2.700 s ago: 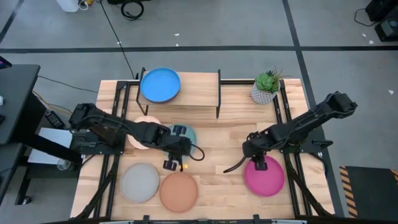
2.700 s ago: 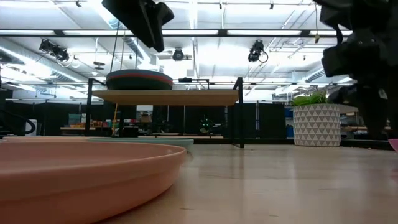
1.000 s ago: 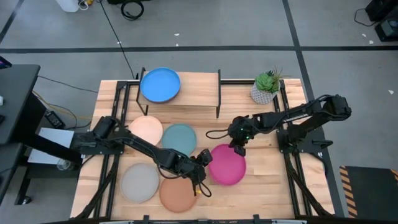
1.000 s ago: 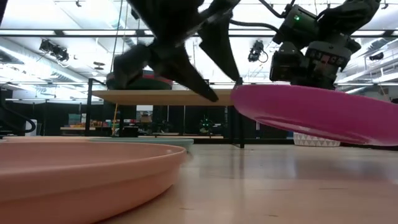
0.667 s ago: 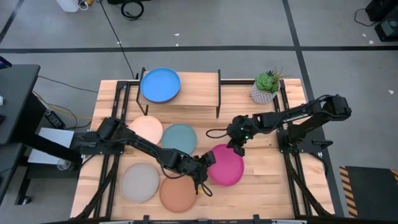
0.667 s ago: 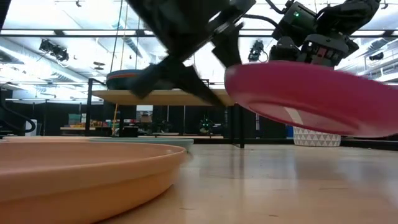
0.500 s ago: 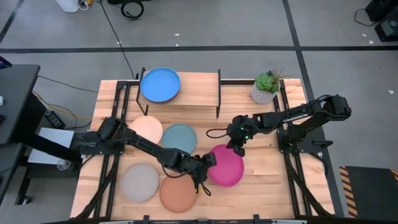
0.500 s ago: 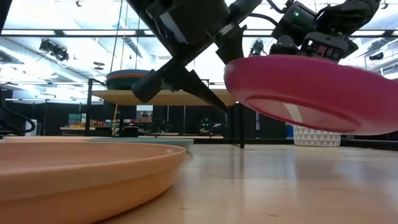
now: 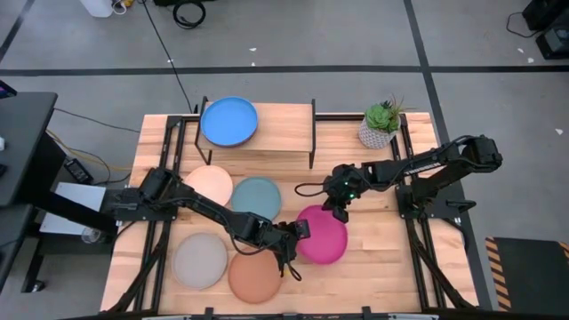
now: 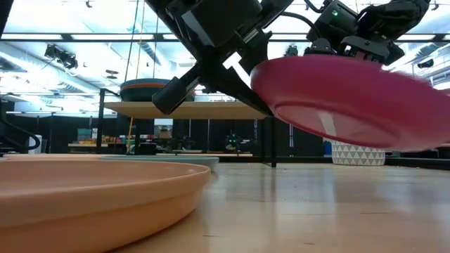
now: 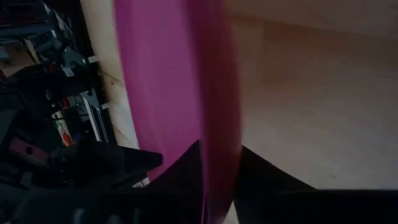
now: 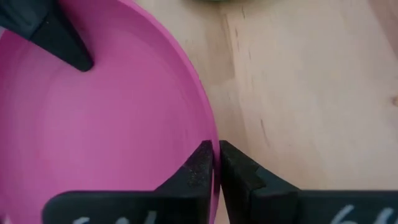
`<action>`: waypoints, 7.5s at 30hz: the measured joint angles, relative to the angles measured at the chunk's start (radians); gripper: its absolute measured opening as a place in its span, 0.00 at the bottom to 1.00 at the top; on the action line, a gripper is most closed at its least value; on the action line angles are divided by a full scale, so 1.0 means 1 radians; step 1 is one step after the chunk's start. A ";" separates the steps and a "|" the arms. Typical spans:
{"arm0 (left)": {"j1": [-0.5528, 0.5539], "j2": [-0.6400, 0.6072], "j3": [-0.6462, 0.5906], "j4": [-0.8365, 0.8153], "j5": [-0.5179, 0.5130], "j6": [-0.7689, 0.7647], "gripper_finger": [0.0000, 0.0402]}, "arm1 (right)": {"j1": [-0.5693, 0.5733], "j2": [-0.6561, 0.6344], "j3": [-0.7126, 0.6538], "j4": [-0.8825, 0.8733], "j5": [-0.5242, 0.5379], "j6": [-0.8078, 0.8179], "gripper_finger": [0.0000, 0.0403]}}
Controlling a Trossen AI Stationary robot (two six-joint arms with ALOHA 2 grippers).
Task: Place and stack plates onto a shelf
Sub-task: Stack the pink plate on the blue plate on the shelf, then put the light blue plate on the shelf
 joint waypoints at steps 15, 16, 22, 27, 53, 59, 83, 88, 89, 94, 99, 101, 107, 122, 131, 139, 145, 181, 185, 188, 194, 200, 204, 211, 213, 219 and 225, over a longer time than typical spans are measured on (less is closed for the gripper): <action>-0.011 -0.024 -0.001 -0.107 0.016 -0.125 0.12 | -0.035 -0.182 0.000 -0.142 -0.055 0.005 0.35; -0.016 -0.039 -0.001 -0.139 0.012 -0.157 0.12 | -0.035 -0.219 0.000 -0.170 -0.034 0.005 0.36; -0.053 -0.170 -0.001 -0.360 -0.010 -0.455 0.12 | 0.037 -0.413 0.000 -0.288 0.193 0.010 0.36; -0.117 -0.336 -0.001 -0.460 -0.099 -0.687 0.12 | 0.110 -0.483 0.000 -0.308 0.330 0.029 0.36; 0.396 -0.554 0.000 -1.034 -0.370 -1.270 0.12 | 0.143 -0.415 0.000 -0.300 0.406 0.031 0.36; 0.464 -0.495 0.000 -1.097 -0.345 -1.189 0.13 | 0.143 -0.408 0.000 -0.298 0.406 0.032 0.36; 0.495 -0.471 0.146 -1.148 -0.200 -1.159 0.50 | 0.143 -0.409 0.000 -0.298 0.406 0.029 0.36; 0.490 -0.471 0.294 -1.152 0.117 -1.103 0.50 | 0.147 -0.409 0.000 -0.301 0.400 0.029 0.36; 0.479 -0.473 0.311 -1.137 0.217 -1.103 0.50 | 0.152 -0.409 0.000 -0.302 0.400 0.029 0.36; 0.317 -0.472 0.255 -1.035 0.385 -1.158 0.49 | 0.191 -0.409 -0.054 -0.221 0.415 0.029 0.36; 0.124 -0.470 0.073 -0.882 0.351 -1.221 0.45 | 0.223 -0.409 -0.173 -0.041 0.430 0.046 0.36; 0.070 -0.470 0.005 -0.809 0.345 -1.263 0.44 | 0.225 -0.409 -0.202 0.009 0.434 0.061 0.36; -0.009 -0.470 -0.139 -0.697 0.340 -1.401 0.41 | 0.225 -0.409 -0.233 0.108 0.472 0.060 0.36; 0.000 -0.233 -0.171 -0.608 0.292 -1.415 0.39 | 0.293 -0.241 -0.212 0.251 0.518 0.022 0.36; 0.058 -0.220 -0.171 -0.593 0.321 -1.388 0.39 | 0.337 -0.086 -0.169 0.321 0.541 0.006 0.36; 0.055 -0.160 -0.170 -0.586 0.306 -1.386 0.39 | 0.362 0.001 -0.166 0.417 0.540 0.005 0.36; 0.059 -0.122 -0.171 -0.584 0.311 -1.380 0.39 | 0.362 0.007 -0.166 0.422 0.536 0.000 0.36; 0.030 -0.120 0.449 -1.023 0.194 -1.234 0.03 | 0.373 -0.200 -0.163 0.210 0.626 0.002 0.36; 0.063 -0.121 0.537 -1.052 0.144 -1.173 0.03 | 0.374 -0.197 -0.163 0.211 0.627 0.002 0.36; 0.115 -0.121 0.559 -1.055 0.140 -1.114 0.03 | 0.374 -0.196 -0.163 0.213 0.639 0.002 0.36; 0.268 -0.120 0.555 -1.055 0.158 -1.016 0.03 | 0.375 -0.196 -0.163 0.210 0.640 0.002 0.36; 0.386 -0.120 0.555 -0.996 0.229 -0.920 0.03 | 0.382 -0.196 -0.163 0.204 0.637 0.002 0.36; 0.457 -0.118 0.555 -0.979 0.255 -0.884 0.03 | 0.401 -0.196 -0.163 0.203 0.641 0.006 0.36; 0.539 -0.117 0.555 -0.951 0.348 -0.857 0.03 | 0.430 -0.196 -0.163 0.203 0.679 0.021 0.36; 0.554 -0.117 0.555 -0.935 0.359 -0.848 0.03 | 0.435 -0.196 -0.163 0.203 0.687 0.027 0.36; 0.587 -0.117 0.555 -0.919 0.394 -0.840 0.03 | 0.449 -0.196 -0.163 0.203 0.693 0.035 0.36; 0.597 -0.117 0.555 -0.918 0.427 -0.843 0.03 | 0.452 -0.196 -0.163 0.203 0.695 0.041 0.36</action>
